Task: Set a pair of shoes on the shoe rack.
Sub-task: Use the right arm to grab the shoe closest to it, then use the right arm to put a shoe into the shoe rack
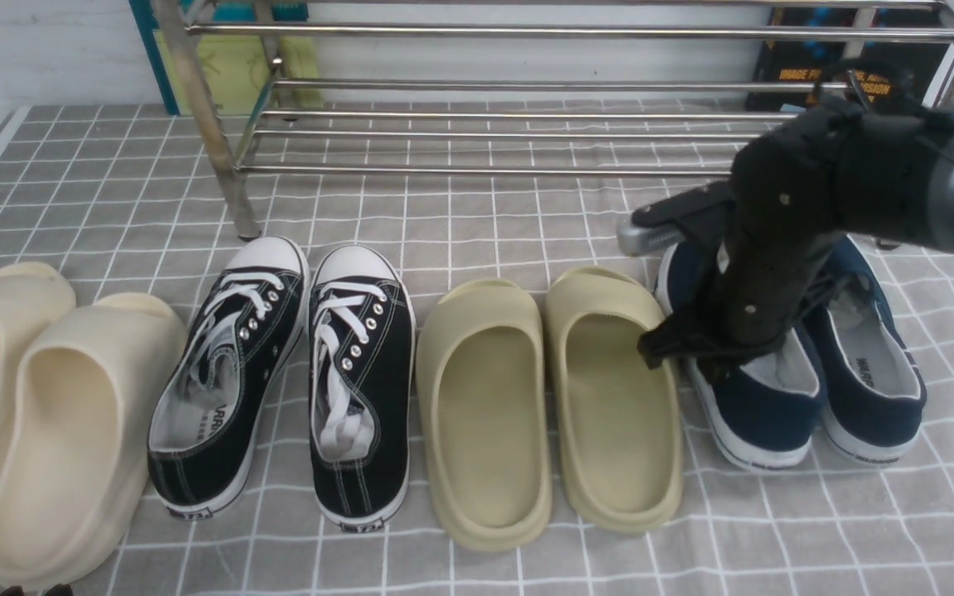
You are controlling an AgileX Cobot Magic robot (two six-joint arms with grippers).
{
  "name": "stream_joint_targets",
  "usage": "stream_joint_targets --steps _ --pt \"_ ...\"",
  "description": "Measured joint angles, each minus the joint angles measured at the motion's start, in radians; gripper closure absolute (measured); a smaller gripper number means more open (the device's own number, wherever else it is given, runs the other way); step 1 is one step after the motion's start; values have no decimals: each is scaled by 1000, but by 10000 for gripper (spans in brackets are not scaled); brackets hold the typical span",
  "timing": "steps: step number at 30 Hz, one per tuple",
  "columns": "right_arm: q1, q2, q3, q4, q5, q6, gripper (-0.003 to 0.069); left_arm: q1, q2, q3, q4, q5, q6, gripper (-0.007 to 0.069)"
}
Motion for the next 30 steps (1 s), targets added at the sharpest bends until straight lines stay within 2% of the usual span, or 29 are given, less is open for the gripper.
stream_joint_targets --steps 10,17,22,30 --pt "0 -212 0 5 14 31 612 0 0 0 0 0 0 386" --pt "-15 -162 -36 -71 -53 32 612 0 0 0 0 0 0 386" --pt "-87 18 -271 -87 -65 30 612 0 0 0 0 0 0 386" --pt "-110 291 -657 -96 -10 -34 612 0 0 0 0 0 0 386"
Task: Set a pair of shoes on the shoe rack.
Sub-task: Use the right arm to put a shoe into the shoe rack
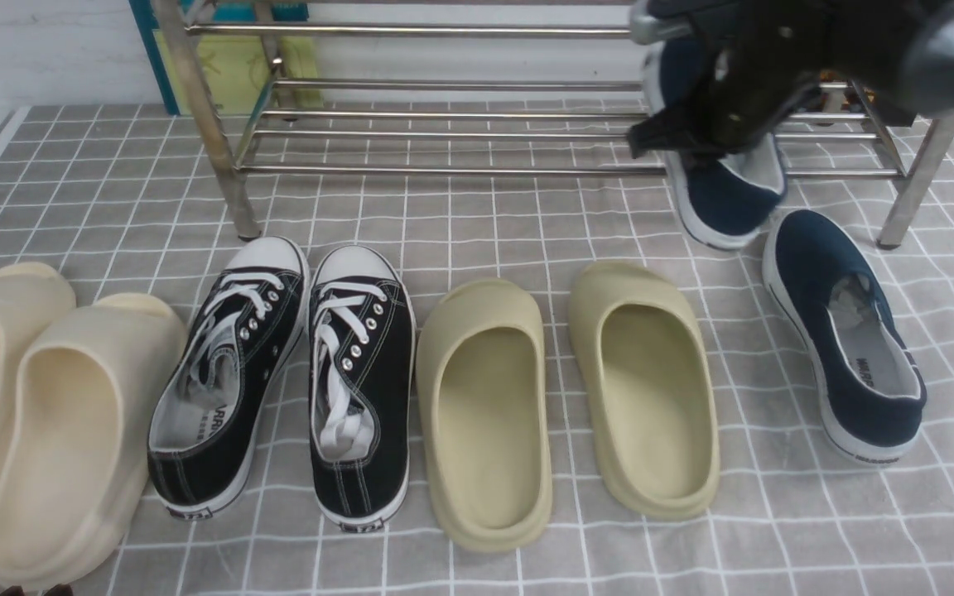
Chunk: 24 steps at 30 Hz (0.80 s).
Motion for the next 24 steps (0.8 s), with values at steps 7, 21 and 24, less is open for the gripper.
stream_joint_targets --steps 7,21,24 --pt "-17 149 -234 -1 50 -16 612 0 0 0 0 0 0 386" --pt "-29 120 -251 12 45 -34 157 0 0 0 0 0 0 386" --pt "-29 73 -247 70 80 -82 94 0 0 0 0 0 0 386"
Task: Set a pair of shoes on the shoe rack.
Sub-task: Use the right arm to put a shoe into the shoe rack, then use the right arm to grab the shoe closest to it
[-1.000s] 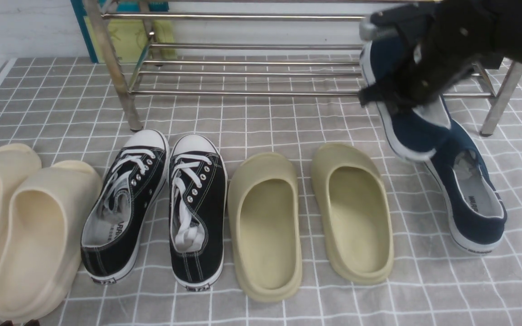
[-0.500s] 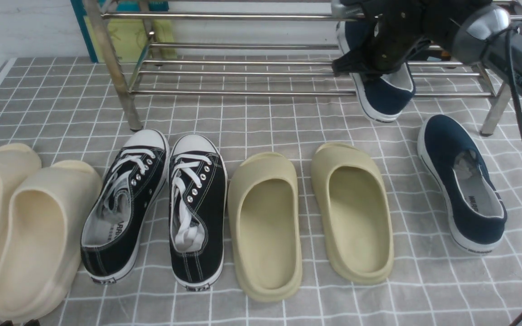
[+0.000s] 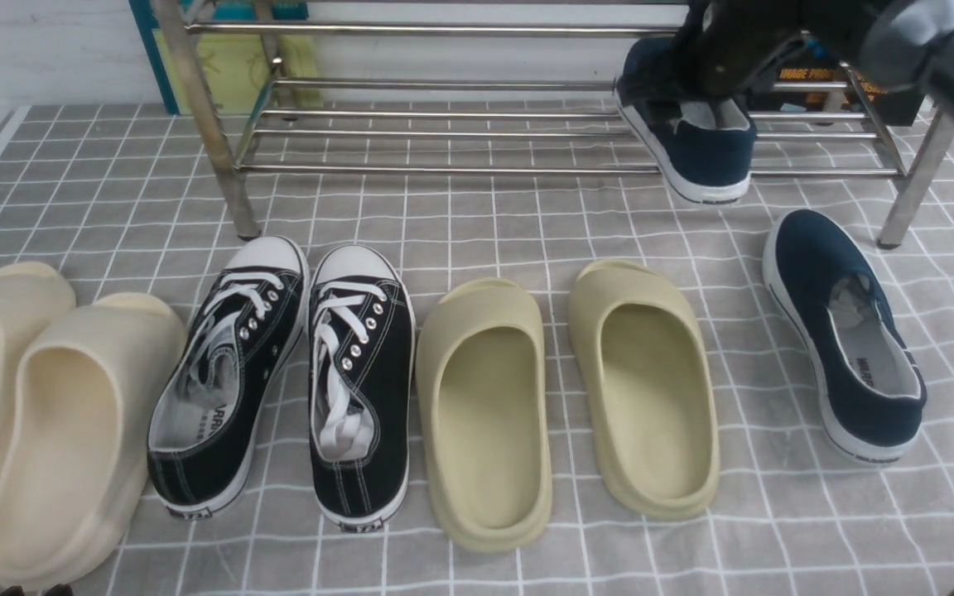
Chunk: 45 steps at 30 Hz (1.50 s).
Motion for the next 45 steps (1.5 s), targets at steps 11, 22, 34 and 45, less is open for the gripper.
stream_joint_targets --steps 11,22,34,45 --pt "-12 -497 389 69 -5 -117 101 0 0 0 0 0 0 386" --pt "-30 -785 1148 21 -152 74 105 0 0 0 0 0 0 386" --pt "-30 -663 1354 -81 -391 197 121 0 0 0 0 0 0 386" --pt "-30 -578 1354 -119 -532 219 589 0 0 0 0 0 0 386"
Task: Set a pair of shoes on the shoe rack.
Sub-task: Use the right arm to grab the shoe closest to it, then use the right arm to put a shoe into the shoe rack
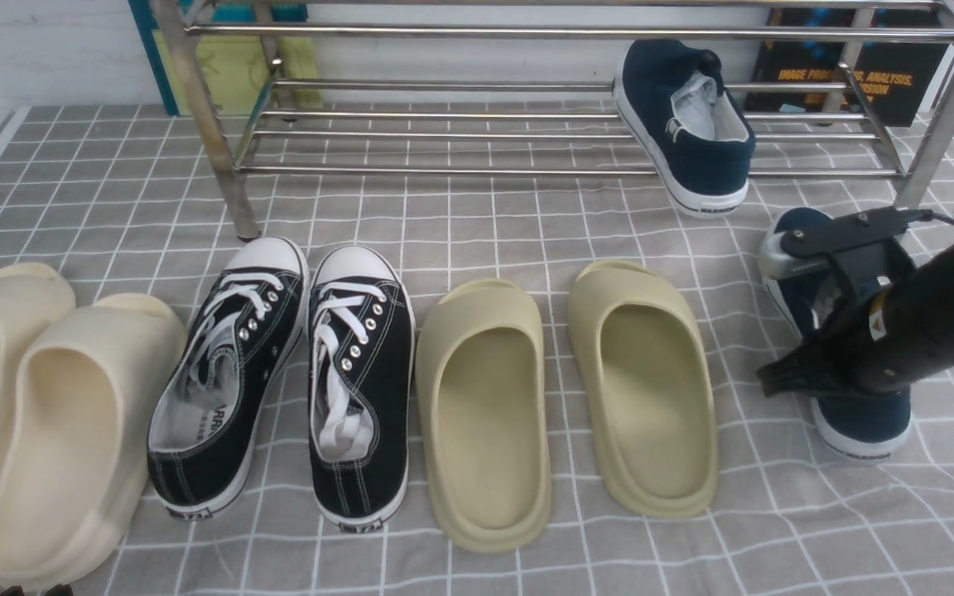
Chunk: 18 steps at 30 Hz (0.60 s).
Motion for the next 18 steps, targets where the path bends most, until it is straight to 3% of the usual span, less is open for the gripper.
stream_joint_targets --steps 7,12,18 --pt "0 -120 -32 12 137 -3 616 0 0 0 0 0 0 386" --pt "0 -199 -163 36 303 -89 615 0 0 0 0 0 0 386" --pt "-17 -131 -318 15 321 -162 615 0 0 0 0 0 0 386"
